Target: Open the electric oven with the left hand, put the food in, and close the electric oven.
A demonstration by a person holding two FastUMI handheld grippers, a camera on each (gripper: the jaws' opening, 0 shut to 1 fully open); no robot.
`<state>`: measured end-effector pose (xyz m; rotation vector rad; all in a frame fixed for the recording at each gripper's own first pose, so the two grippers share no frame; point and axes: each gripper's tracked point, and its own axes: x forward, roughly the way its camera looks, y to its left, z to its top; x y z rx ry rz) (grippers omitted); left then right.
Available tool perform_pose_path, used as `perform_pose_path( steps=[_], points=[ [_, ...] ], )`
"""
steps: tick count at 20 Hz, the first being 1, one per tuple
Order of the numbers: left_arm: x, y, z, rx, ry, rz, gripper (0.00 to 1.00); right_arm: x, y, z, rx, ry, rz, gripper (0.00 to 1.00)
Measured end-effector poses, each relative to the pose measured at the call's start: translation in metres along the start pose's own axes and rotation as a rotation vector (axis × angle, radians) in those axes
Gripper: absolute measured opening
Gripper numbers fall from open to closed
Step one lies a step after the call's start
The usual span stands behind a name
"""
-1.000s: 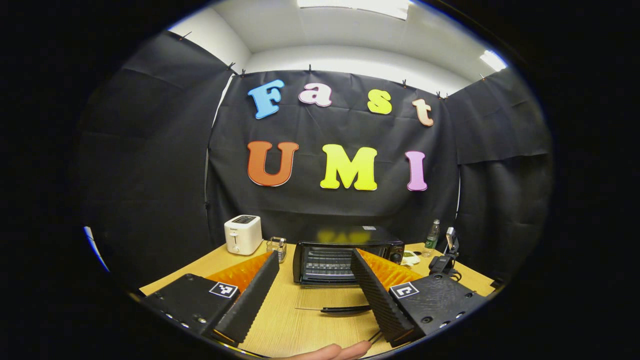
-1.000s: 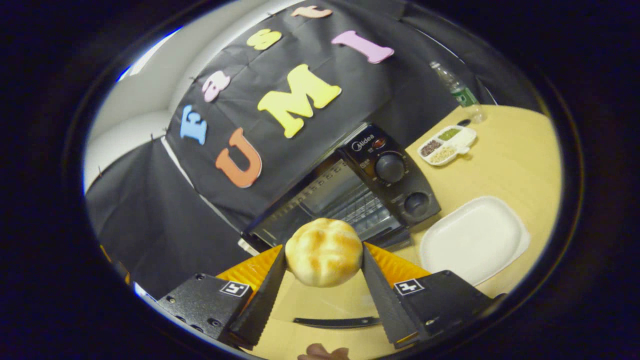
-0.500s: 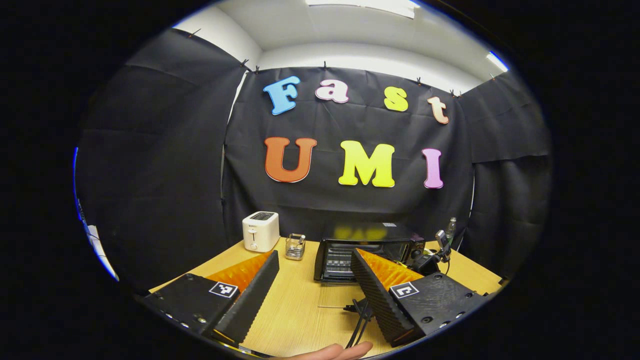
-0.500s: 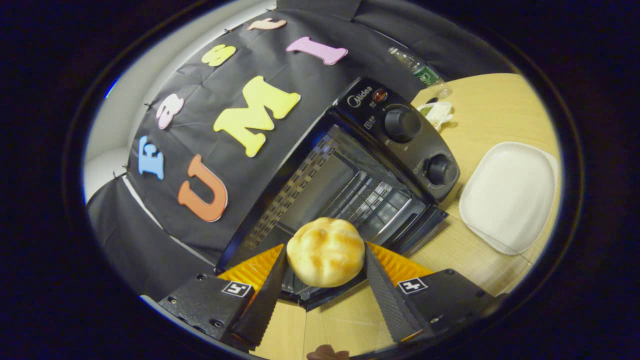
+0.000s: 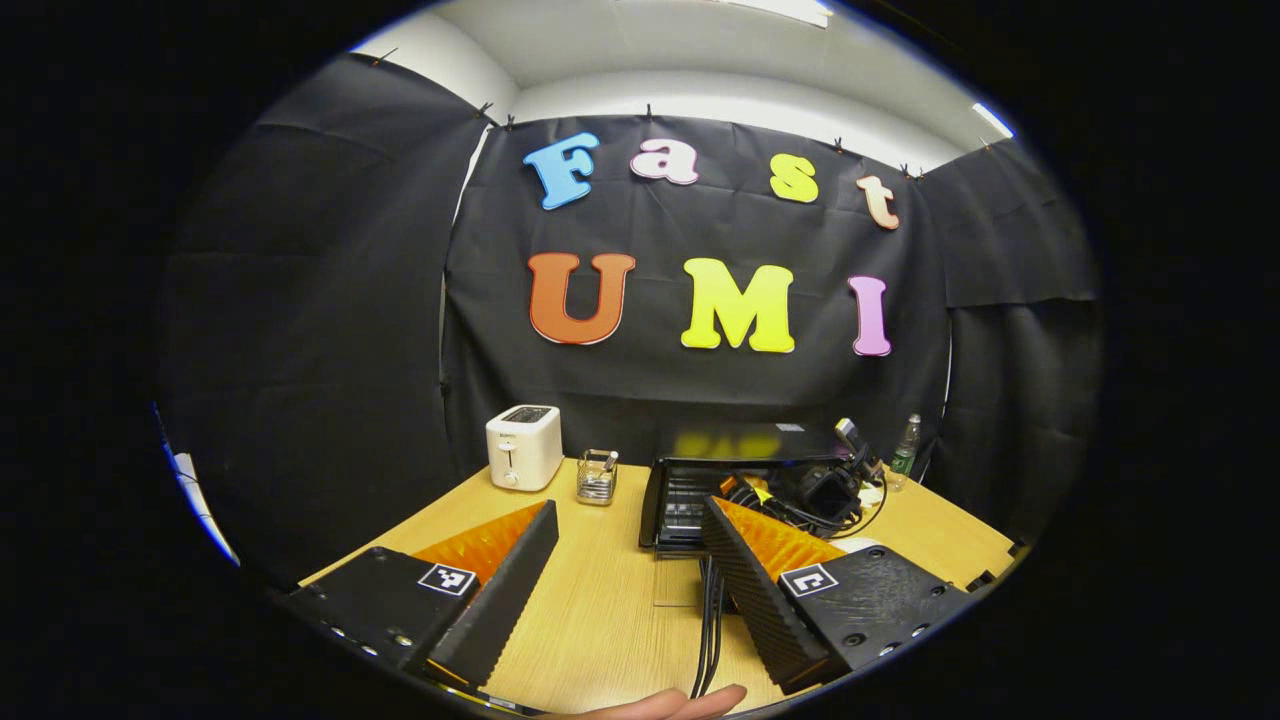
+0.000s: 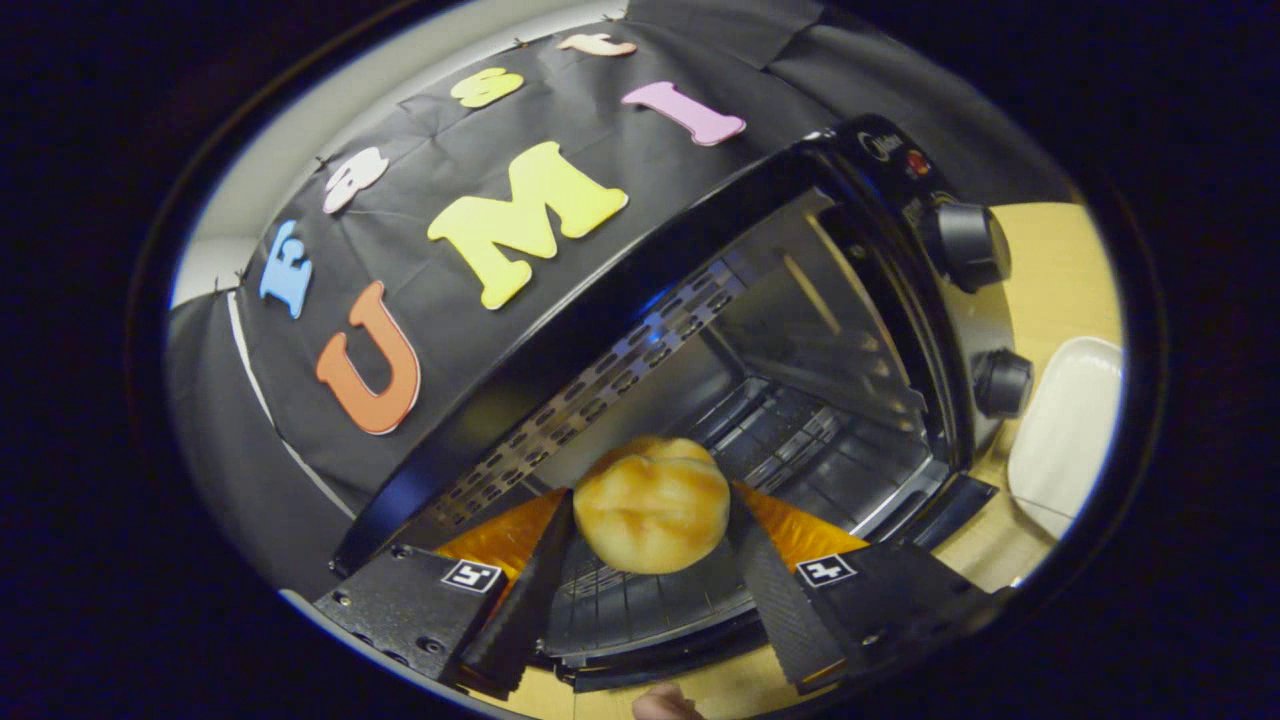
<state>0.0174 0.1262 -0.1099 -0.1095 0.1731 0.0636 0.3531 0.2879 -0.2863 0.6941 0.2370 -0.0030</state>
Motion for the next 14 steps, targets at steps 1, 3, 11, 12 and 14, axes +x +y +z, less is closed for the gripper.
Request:
perform_pose_path(
  steps=[1,3,11,12,14],
  points=[
    [0.002,0.004,-0.005,0.003,0.017,0.013,0.95,0.003,-0.002,0.002,-0.028,-0.014,-0.011,0.87],
    [0.004,0.008,-0.010,0.006,0.031,0.025,0.95,0.012,-0.004,0.004,-0.052,-0.014,-0.014,0.87],
    [0.001,-0.001,-0.015,-0.009,0.043,-0.001,0.95,0.012,0.006,0.000,-0.150,0.036,0.048,0.93],
    [-0.001,-0.003,-0.015,-0.007,0.041,-0.001,0.95,0.007,0.004,0.001,-0.146,0.032,0.046,0.94],
    [-0.005,-0.005,-0.015,-0.002,0.042,-0.002,0.95,-0.004,0.001,0.004,-0.137,0.030,0.046,0.95]
  ],
)
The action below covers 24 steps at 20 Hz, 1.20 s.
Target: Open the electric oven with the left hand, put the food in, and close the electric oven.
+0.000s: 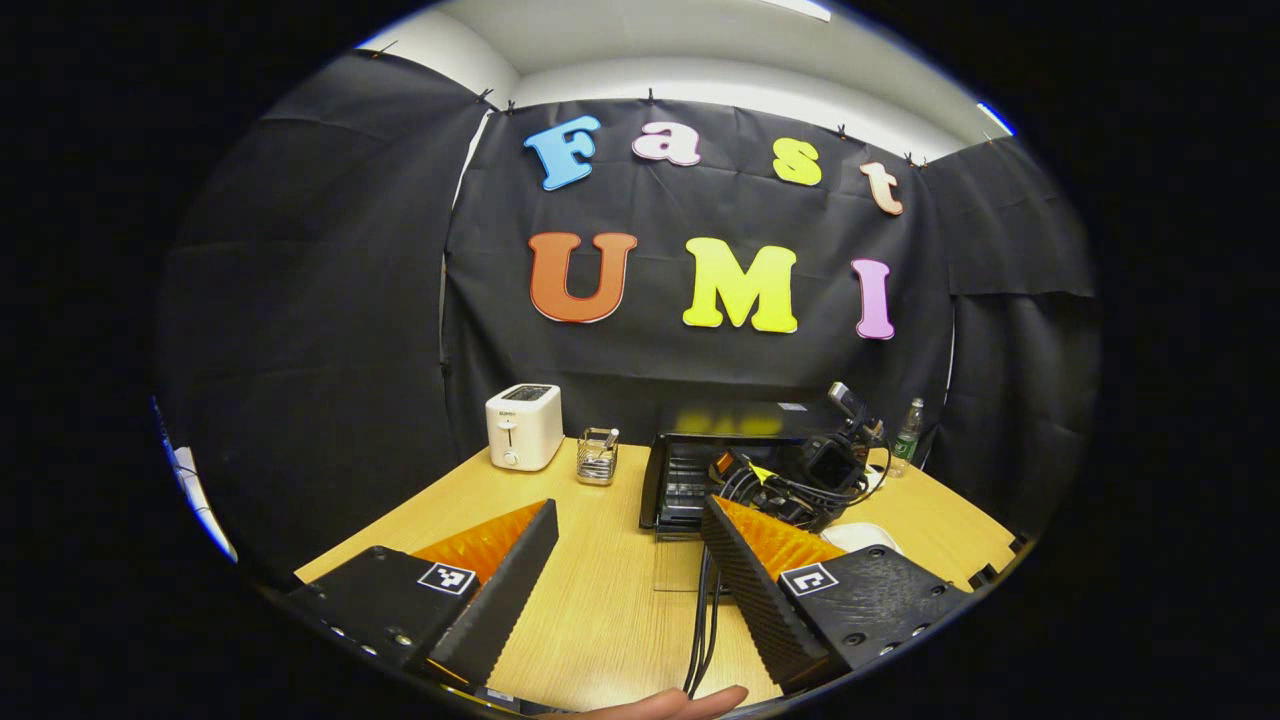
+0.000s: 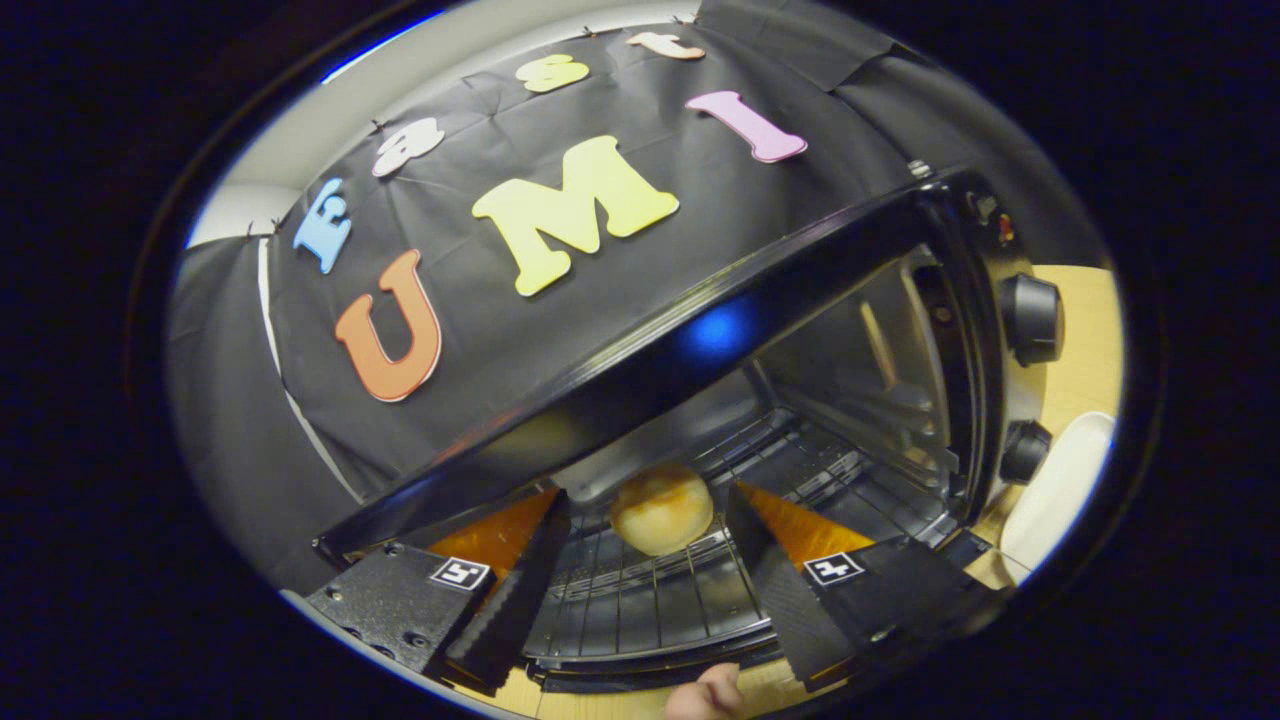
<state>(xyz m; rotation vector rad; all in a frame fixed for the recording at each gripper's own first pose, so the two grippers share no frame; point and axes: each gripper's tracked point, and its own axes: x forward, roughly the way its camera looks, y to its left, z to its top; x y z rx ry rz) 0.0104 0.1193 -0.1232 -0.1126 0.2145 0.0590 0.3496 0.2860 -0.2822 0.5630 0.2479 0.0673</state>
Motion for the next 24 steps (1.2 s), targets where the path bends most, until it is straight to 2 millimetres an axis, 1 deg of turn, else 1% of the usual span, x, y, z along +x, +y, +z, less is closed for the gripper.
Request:
perform_pose_path(
  steps=[2,5,9,14,15,16,19,21,24],
  points=[
    [-0.005,-0.004,0.001,0.002,-0.002,-0.002,0.95,-0.013,-0.001,-0.002,-0.001,0.009,0.007,0.95],
    [-0.013,-0.010,0.000,0.000,-0.003,-0.011,0.95,-0.039,-0.003,-0.004,0.015,0.029,0.028,0.96],
    [-0.022,-0.019,-0.004,0.001,0.003,-0.022,0.95,-0.079,-0.008,0.010,0.025,0.009,0.065,0.95],
    [-0.029,-0.022,-0.011,0.015,0.018,-0.002,0.95,-0.134,-0.014,0.041,-0.008,0.001,0.124,0.95],
    [-0.029,-0.025,-0.014,0.017,0.025,-0.003,0.95,-0.149,-0.007,0.043,-0.016,0.013,0.154,0.95],
    [-0.030,-0.028,-0.017,0.021,0.034,-0.005,0.95,-0.163,-0.004,0.053,-0.019,0.011,0.185,0.95],
    [-0.025,-0.034,-0.026,0.036,0.057,-0.004,0.95,-0.197,-0.015,0.085,-0.073,0.009,0.186,0.94],
    [-0.020,-0.042,-0.033,0.039,0.079,-0.007,0.95,-0.218,-0.026,0.107,-0.141,0.005,0.162,0.94],
    [-0.013,-0.062,-0.041,0.042,0.105,-0.038,0.95,-0.251,-0.045,0.145,-0.250,-0.029,0.123,0.94]
  ],
)
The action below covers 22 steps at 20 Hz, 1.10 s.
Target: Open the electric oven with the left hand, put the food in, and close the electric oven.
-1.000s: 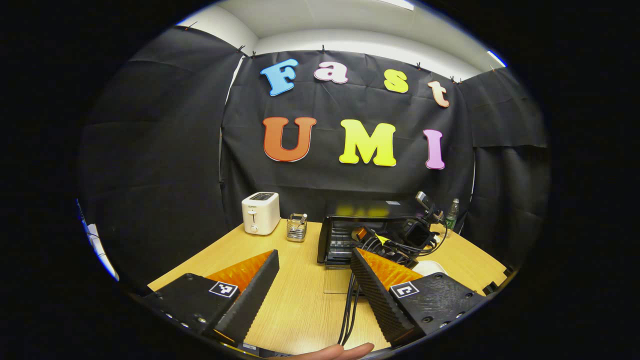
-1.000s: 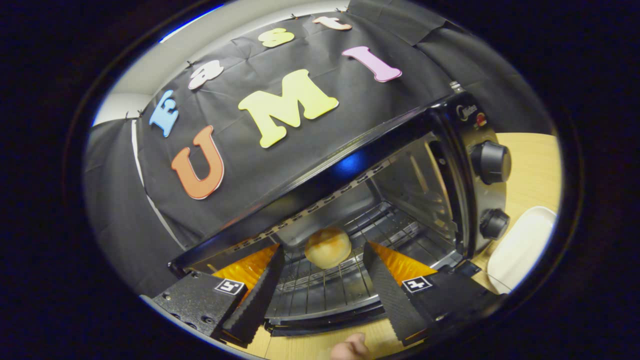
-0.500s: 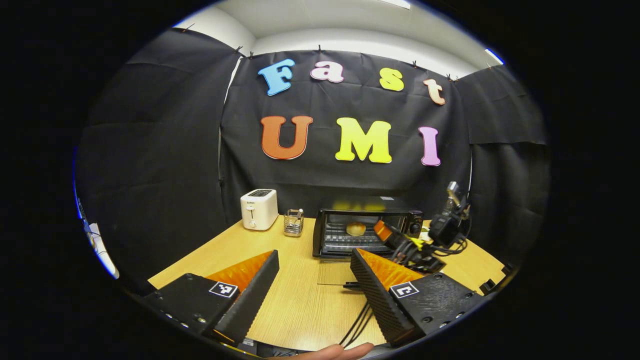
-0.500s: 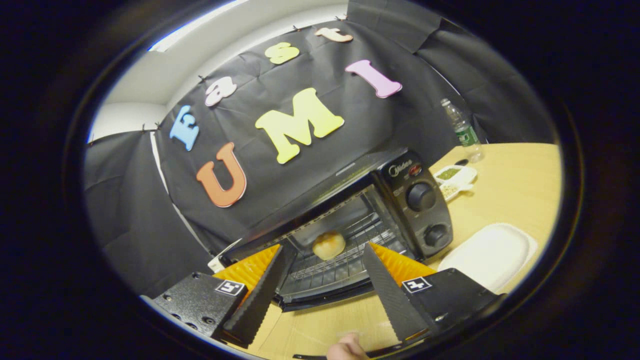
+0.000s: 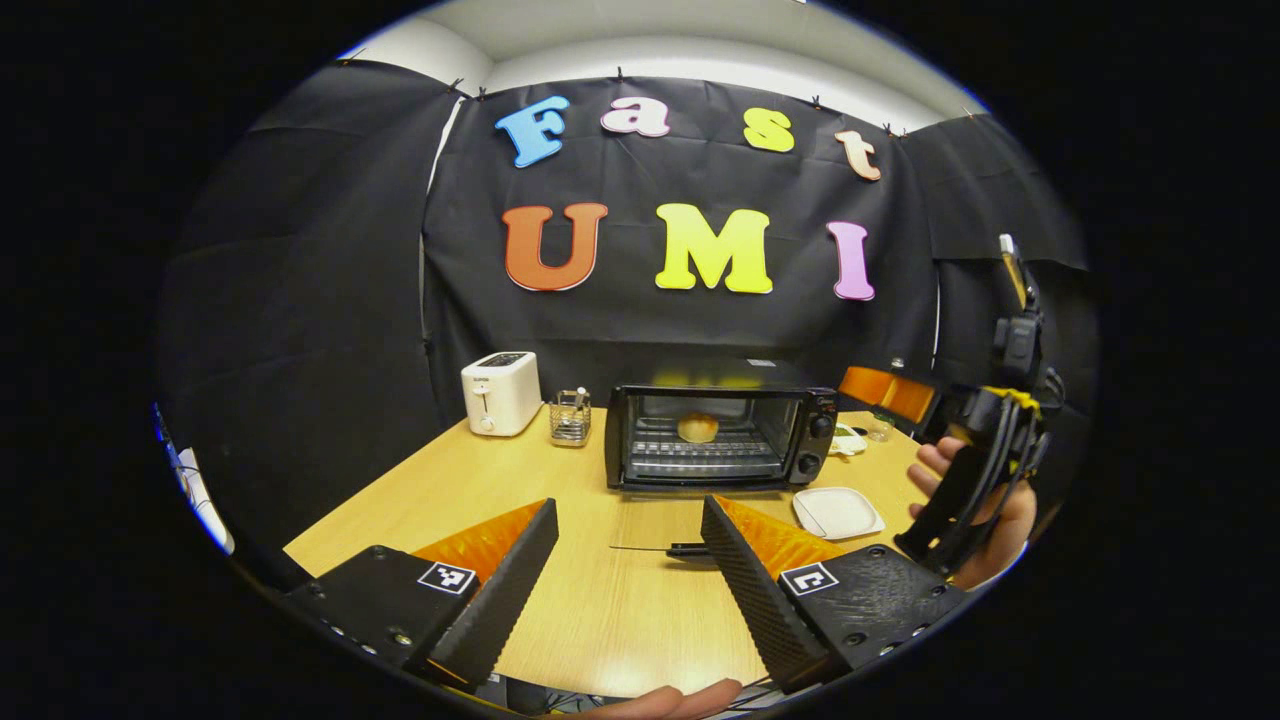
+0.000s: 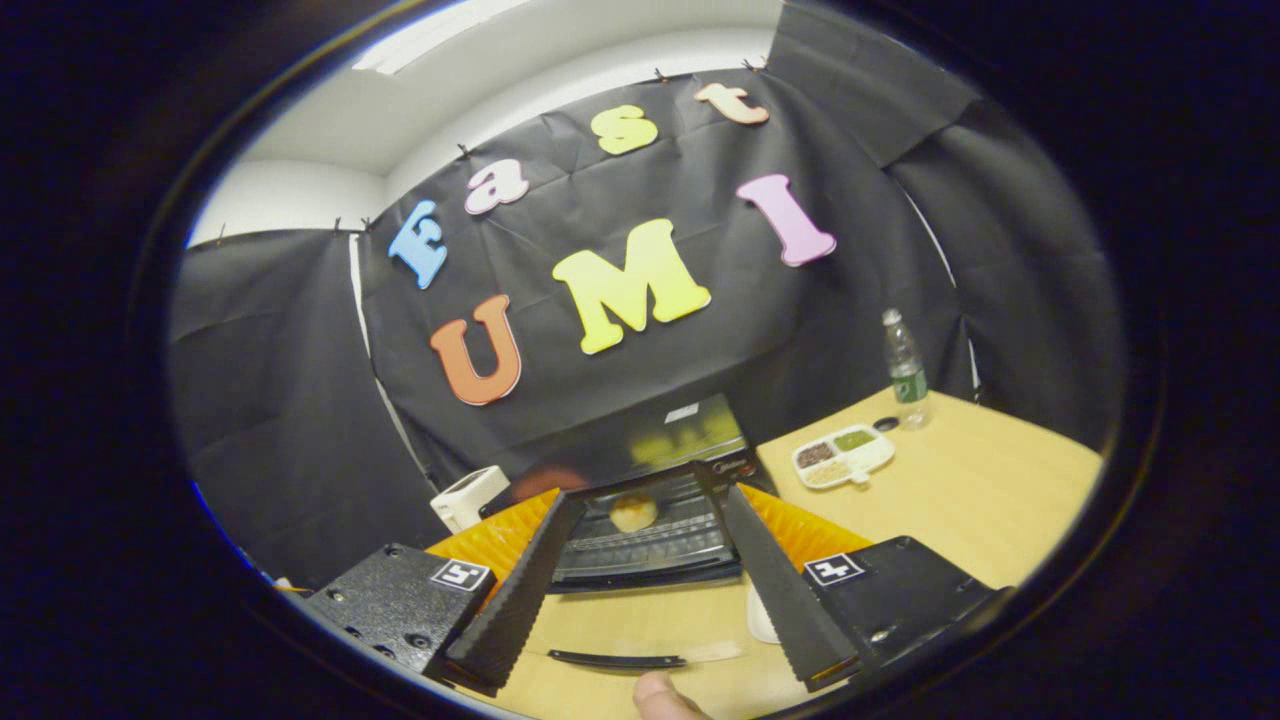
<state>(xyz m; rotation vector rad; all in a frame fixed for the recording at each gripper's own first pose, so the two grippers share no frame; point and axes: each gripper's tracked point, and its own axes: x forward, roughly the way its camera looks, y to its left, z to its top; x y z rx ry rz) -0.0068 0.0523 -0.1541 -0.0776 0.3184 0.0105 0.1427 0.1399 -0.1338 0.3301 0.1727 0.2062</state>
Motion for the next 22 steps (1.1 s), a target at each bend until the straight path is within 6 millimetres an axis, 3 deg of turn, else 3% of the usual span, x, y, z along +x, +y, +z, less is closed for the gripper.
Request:
perform_pose_path(
  steps=[8,14,19,22],
  points=[
    [0.038,-0.055,-0.063,0.074,0.169,-0.060,0.95,-0.091,-0.020,0.079,-0.219,-0.136,-0.050,0.95],
    [0.071,-0.072,-0.109,0.039,0.299,-0.073,0.96,-0.148,-0.049,0.105,-0.302,-0.200,-0.118,0.96],
    [0.093,-0.090,-0.150,0.062,0.399,-0.106,0.96,-0.166,-0.071,0.110,-0.293,-0.225,-0.142,0.95],
    [0.106,-0.092,-0.160,0.086,0.432,-0.098,0.96,-0.168,-0.077,0.105,-0.283,-0.213,-0.127,0.96]
  ],
)
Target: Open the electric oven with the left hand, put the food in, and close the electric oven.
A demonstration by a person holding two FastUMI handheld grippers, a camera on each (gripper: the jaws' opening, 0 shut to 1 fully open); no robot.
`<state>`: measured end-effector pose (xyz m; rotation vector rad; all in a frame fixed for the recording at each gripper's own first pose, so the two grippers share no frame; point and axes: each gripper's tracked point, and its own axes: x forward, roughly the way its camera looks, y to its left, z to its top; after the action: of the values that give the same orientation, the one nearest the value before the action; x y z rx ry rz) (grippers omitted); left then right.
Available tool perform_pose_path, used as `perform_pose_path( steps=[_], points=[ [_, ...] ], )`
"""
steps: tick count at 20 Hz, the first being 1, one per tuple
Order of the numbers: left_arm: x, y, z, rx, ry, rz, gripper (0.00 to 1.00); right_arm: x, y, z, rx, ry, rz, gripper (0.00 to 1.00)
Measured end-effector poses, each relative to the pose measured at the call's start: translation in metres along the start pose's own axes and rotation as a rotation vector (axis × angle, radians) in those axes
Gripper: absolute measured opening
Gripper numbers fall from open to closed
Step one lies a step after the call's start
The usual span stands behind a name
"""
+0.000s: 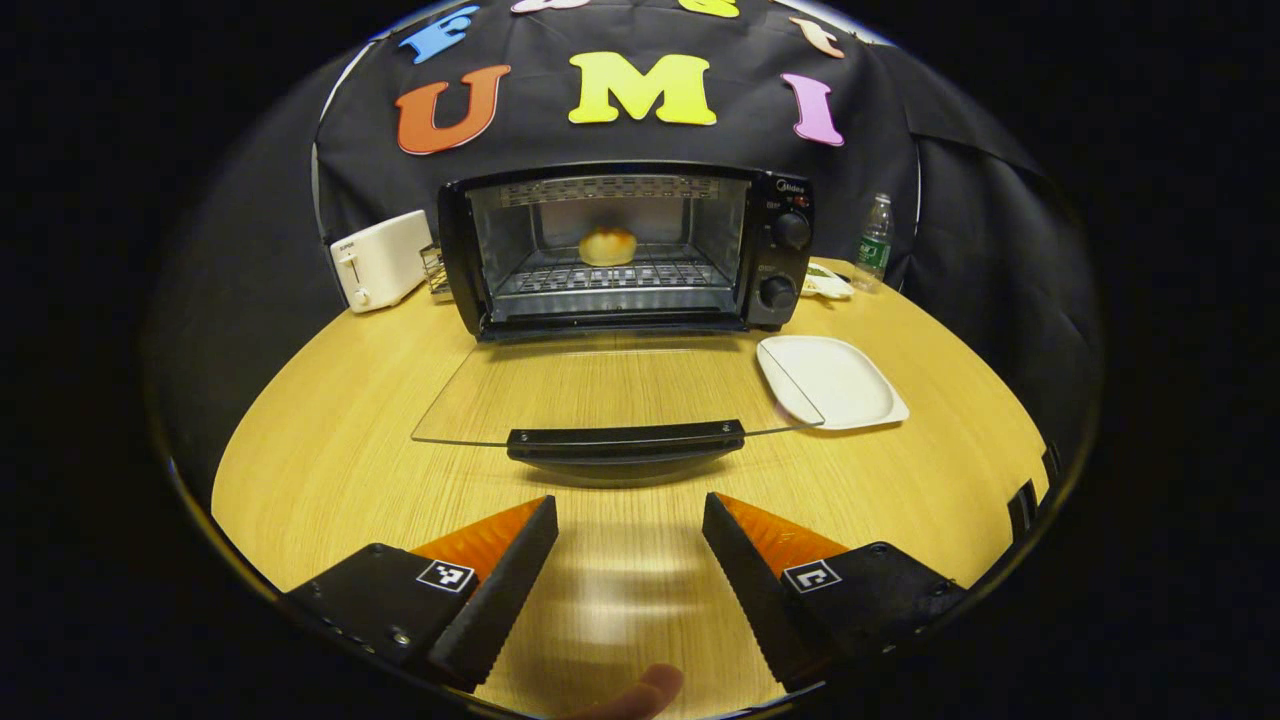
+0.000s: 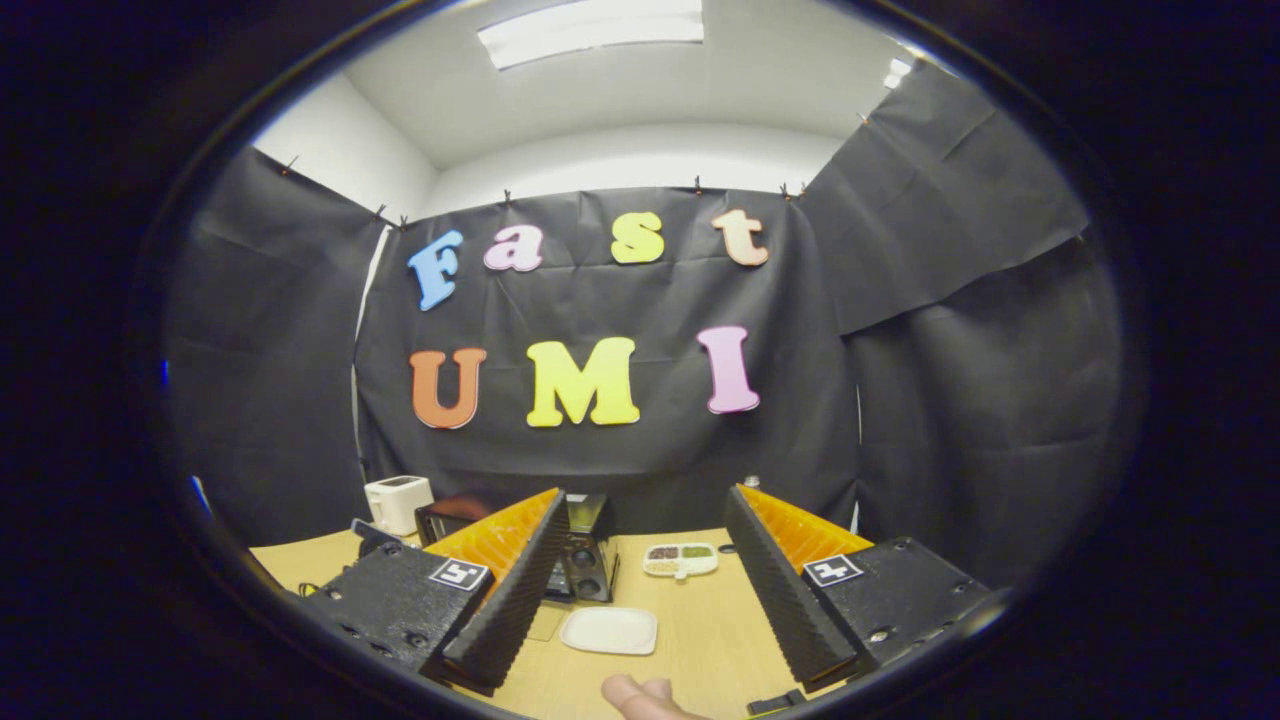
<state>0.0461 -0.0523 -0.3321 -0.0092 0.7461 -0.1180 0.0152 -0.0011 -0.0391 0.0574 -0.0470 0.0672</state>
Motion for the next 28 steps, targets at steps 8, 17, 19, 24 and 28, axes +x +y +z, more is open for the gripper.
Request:
perform_pose_path(
  steps=[8,17,19,24,28],
  points=[
    [0.028,0.005,0.001,0.028,0.048,0.033,0.96,0.010,-0.010,-0.013,0.023,0.033,-0.003,0.95],
    [0.031,0.008,0.004,-0.003,0.089,0.037,0.96,0.012,-0.013,-0.019,0.041,0.049,-0.008,0.95],
    [0.028,0.007,0.007,-0.009,0.083,0.037,0.96,0.012,-0.013,-0.020,0.042,0.053,-0.006,0.96],
    [0.022,0.005,0.016,-0.005,0.056,0.040,0.96,0.010,-0.019,-0.019,0.041,0.048,-0.012,0.95],
    [0.016,0.006,0.028,0.001,0.036,0.047,0.96,0.011,-0.019,-0.023,0.046,0.059,-0.011,0.95]
  ],
)
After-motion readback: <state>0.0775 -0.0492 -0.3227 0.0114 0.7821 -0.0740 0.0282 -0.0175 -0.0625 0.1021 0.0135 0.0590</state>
